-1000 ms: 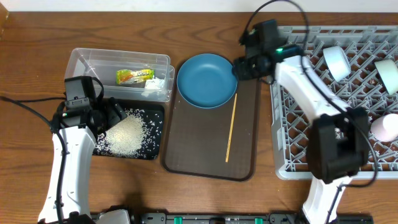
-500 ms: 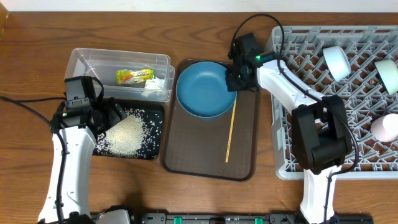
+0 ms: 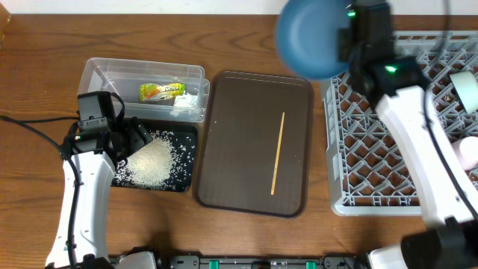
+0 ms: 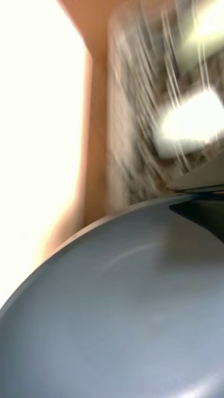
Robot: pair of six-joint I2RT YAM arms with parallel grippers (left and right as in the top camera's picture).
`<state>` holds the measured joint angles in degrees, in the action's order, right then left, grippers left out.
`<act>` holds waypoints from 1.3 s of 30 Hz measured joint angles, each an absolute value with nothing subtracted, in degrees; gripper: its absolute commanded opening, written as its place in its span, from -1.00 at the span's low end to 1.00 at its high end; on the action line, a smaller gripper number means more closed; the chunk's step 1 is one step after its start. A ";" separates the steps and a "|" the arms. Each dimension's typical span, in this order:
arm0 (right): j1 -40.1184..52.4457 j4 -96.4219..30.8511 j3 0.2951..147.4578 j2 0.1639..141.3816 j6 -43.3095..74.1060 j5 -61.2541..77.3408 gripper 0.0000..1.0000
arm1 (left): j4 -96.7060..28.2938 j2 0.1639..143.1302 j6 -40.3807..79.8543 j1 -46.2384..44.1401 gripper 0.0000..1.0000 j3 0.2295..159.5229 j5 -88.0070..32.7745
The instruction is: Sort waste into correct bins and load items into the dishwasher rack
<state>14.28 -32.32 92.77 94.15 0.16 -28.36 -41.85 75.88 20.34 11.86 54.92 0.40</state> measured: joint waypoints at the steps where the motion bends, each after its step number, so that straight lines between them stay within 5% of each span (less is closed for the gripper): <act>1: 13.96 -31.00 92.92 92.99 -3.14 -32.10 -0.98 | -41.82 75.88 20.34 11.86 0.82 54.92 0.40; 12: 8.38 -31.62 93.01 95.37 -34.41 -49.52 -0.98 | -41.82 75.88 20.34 11.86 0.82 54.92 0.40; 22: 7.57 -42.44 92.92 99.46 -38.39 -47.05 -0.98 | -41.82 75.88 20.36 11.86 0.82 54.92 0.40; 39: 7.92 -40.07 92.90 100.90 -38.59 -54.52 -0.98 | -41.82 75.88 20.34 11.86 0.82 54.92 0.40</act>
